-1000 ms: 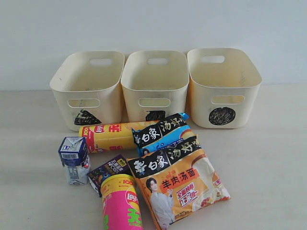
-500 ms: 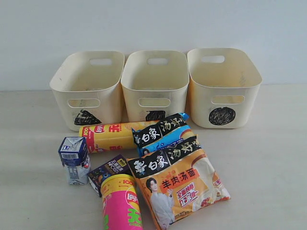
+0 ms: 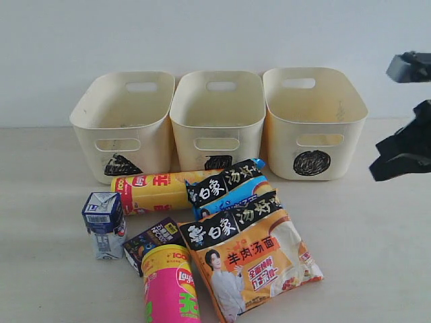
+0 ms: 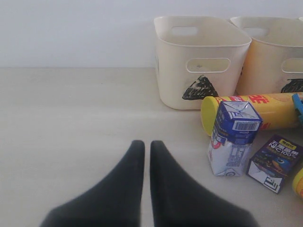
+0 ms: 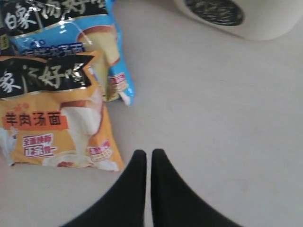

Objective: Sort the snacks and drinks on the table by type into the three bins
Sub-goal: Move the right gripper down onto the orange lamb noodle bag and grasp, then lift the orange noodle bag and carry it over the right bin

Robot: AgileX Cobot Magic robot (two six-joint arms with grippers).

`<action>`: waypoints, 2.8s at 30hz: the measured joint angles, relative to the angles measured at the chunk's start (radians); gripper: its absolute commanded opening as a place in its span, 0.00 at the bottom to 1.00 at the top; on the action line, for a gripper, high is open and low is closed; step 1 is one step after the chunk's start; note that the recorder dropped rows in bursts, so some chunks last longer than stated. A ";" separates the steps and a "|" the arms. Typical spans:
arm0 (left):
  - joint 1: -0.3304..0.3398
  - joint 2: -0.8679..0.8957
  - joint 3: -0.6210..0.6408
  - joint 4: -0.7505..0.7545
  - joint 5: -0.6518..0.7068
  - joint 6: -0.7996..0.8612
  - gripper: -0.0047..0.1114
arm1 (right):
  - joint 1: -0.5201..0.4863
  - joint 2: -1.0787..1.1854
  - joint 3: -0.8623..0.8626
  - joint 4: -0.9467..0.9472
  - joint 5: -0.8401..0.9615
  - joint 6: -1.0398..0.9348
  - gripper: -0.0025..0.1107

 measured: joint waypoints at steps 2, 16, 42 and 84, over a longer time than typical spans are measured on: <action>0.000 0.000 0.000 0.000 0.000 0.000 0.08 | 0.000 0.054 -0.006 0.064 0.022 -0.063 0.02; 0.000 0.000 0.000 0.000 0.000 0.000 0.08 | 0.000 0.349 -0.014 0.380 0.170 -0.442 0.73; 0.000 0.000 0.000 0.000 0.000 0.000 0.08 | 0.165 0.535 -0.016 0.467 0.081 -0.558 0.73; 0.000 0.000 0.000 0.000 0.000 0.000 0.08 | 0.190 0.326 -0.016 0.428 0.141 -0.421 0.02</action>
